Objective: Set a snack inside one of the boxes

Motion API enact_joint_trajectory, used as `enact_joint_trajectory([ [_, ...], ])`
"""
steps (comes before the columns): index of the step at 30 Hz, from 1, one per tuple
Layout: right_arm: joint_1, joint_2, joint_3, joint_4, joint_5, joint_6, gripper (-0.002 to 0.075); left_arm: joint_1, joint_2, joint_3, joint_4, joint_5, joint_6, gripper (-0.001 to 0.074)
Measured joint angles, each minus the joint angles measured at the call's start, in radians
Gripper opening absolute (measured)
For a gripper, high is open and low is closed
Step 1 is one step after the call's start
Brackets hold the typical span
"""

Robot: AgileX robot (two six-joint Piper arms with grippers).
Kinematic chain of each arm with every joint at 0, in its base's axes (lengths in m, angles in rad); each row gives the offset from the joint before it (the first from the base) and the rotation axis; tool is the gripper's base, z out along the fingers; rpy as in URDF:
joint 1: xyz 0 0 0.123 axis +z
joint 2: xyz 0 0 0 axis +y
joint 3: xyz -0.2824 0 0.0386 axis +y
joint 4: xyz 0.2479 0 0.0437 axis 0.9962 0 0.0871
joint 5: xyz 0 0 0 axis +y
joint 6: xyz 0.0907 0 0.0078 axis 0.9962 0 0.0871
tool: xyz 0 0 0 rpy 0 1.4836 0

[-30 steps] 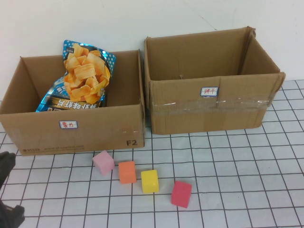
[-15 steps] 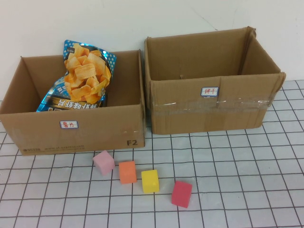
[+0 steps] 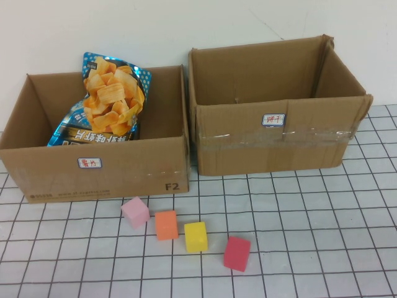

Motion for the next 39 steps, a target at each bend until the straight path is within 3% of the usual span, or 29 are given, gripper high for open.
enact_joint_trajectory([
  [6, 0.000, 0.000, 0.000, 0.000, 0.000, 0.000, 0.0001, 0.000, 0.000, -0.002, -0.010, 0.133, -0.089, -0.0001],
  [39, 0.000, 0.000, 0.002, 0.000, 0.000, 0.001, 0.0001, 0.000, 0.000, -0.006, -0.012, 0.152, -0.110, -0.0001],
])
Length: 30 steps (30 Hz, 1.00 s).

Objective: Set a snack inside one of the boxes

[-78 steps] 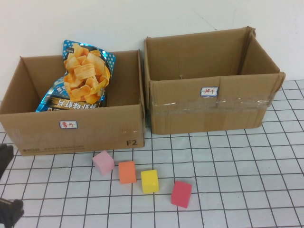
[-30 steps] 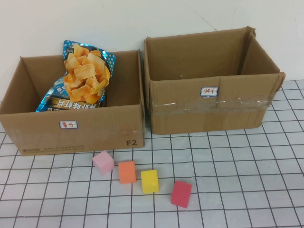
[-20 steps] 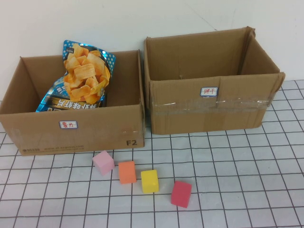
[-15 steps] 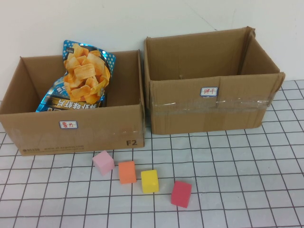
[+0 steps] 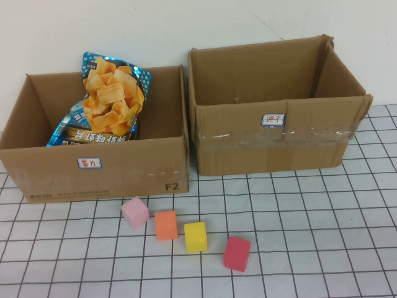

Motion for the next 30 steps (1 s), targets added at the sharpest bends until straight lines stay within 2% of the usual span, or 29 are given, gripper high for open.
enact_joint_trajectory([
  [13, 0.000, -0.001, 0.000, 0.000, 0.000, 0.000, 0.0001, 0.000, 0.000, 0.000, 0.000, 0.000, 0.000, -0.0001],
  [16, -0.034, -0.048, 0.000, 0.013, 0.000, 0.000, 0.0001, 0.000, 0.000, 0.000, 0.000, 0.000, 0.000, -0.0001],
  [19, -0.121, -0.139, 0.000, 0.019, 0.002, 0.000, 0.0001, 0.000, 0.000, 0.000, 0.000, 0.000, 0.000, -0.0001],
  [24, -0.379, -0.276, 0.013, 0.047, -0.020, 0.008, 0.0001, 0.000, 0.000, 0.000, 0.000, 0.000, 0.000, -0.0001],
  [26, -0.486, -0.331, 0.051, 0.047, -0.071, 0.012, 0.0001, 0.000, 0.000, 0.000, 0.000, 0.000, 0.000, -0.0001],
  [30, -0.628, -0.431, 0.169, 0.049, -0.214, 0.015, 0.0001, 0.000, 0.000, 0.000, 0.000, 0.000, 0.000, -0.0001],
])
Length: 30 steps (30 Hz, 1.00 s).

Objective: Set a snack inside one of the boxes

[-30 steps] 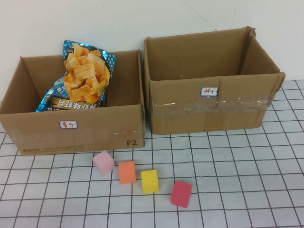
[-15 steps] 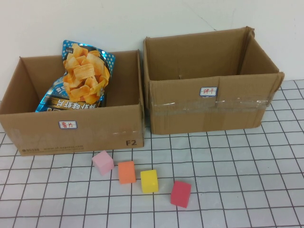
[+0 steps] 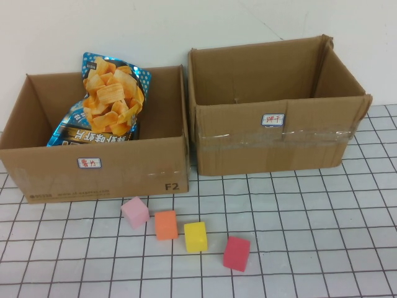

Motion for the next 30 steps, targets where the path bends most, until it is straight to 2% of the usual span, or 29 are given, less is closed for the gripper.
enact_joint_trajectory([
  [2, -0.036, -0.051, 0.074, 0.000, -0.065, 0.010, 0.0001, 0.000, 0.000, 0.000, 0.000, 0.000, 0.000, -0.0001],
  [10, -0.042, -0.138, 0.306, 0.001, -0.124, 0.010, 0.0001, 0.000, 0.000, 0.000, 0.000, 0.000, 0.000, -0.0001],
  [19, -0.042, -0.138, 0.318, 0.022, -0.059, 0.010, 0.0001, 0.000, 0.000, 0.000, 0.000, 0.002, 0.000, -0.0001],
  [30, -0.042, -0.138, 0.317, 0.192, -0.056, 0.010, 0.0001, 0.000, 0.000, 0.000, 0.000, 0.002, 0.000, -0.0001],
])
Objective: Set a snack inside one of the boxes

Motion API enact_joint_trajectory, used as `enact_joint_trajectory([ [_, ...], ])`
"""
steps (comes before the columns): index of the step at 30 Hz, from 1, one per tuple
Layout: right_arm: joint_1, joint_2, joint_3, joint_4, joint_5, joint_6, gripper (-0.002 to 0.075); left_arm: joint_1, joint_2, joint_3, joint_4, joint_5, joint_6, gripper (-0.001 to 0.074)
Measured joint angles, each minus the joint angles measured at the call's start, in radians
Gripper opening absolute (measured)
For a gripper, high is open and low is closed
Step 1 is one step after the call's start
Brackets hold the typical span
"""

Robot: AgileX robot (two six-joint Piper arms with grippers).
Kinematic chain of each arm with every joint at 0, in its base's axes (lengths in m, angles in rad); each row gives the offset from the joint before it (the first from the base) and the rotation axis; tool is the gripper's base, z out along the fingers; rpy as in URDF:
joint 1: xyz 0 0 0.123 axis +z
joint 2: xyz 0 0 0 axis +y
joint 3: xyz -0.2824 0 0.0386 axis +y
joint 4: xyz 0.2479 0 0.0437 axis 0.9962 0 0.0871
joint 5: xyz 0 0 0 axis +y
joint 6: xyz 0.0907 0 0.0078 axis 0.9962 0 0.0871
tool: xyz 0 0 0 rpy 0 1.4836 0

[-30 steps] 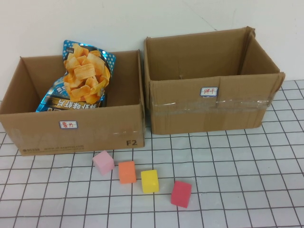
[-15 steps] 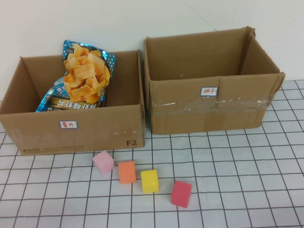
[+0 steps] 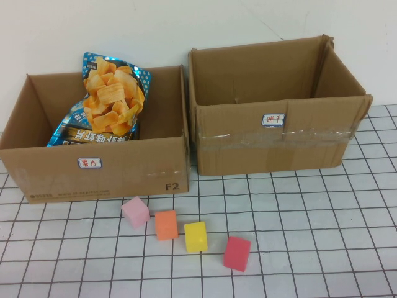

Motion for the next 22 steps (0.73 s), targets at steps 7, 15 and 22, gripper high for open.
enact_joint_trajectory([
  [7, 0.000, 0.000, 0.000, 0.012, 0.004, 0.000, 0.0001, 0.000, 0.000, 0.000, 0.000, 0.000, 0.000, -0.0001],
  [15, 0.000, 0.000, 0.000, 0.012, 0.005, 0.000, 0.0001, 0.000, 0.000, 0.000, 0.000, 0.000, 0.000, -0.0001],
  [22, 0.000, 0.000, 0.000, 0.014, 0.005, 0.000, 0.0001, 0.000, 0.000, 0.000, 0.000, 0.000, 0.000, -0.0001],
])
